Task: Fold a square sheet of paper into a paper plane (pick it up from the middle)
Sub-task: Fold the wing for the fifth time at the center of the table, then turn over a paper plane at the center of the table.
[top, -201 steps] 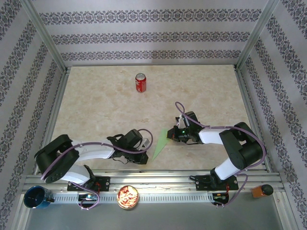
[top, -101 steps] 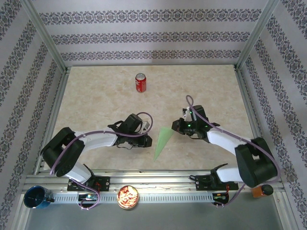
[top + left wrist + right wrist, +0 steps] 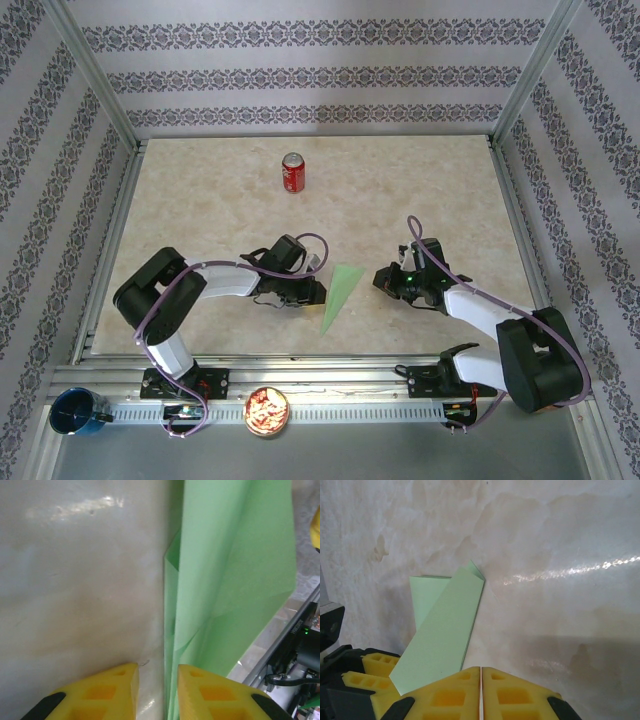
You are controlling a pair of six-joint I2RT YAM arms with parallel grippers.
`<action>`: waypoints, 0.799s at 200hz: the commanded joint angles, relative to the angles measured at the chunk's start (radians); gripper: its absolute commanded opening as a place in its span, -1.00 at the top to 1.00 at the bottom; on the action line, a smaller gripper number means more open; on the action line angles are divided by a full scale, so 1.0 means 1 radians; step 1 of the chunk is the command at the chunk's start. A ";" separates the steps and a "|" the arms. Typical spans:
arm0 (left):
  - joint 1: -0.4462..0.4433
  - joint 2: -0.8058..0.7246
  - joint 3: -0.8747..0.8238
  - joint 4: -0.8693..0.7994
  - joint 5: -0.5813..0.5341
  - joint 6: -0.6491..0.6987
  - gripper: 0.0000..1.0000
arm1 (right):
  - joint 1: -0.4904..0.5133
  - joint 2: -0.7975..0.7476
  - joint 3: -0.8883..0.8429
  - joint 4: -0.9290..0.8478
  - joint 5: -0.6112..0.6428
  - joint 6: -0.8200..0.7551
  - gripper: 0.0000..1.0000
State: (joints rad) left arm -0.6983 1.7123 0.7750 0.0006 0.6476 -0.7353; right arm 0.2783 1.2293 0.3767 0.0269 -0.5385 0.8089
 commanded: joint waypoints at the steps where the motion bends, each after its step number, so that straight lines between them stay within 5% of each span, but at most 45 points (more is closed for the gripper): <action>1: 0.004 0.023 0.021 0.053 0.050 -0.018 0.44 | -0.001 0.007 -0.012 0.016 -0.021 0.009 0.77; 160: -0.048 0.071 0.115 -0.130 -0.061 0.052 0.42 | 0.047 0.065 0.010 0.046 -0.034 -0.002 0.73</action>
State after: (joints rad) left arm -0.7235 1.7676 0.8616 -0.0635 0.6128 -0.7181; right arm 0.3122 1.2858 0.3767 0.0566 -0.5655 0.8124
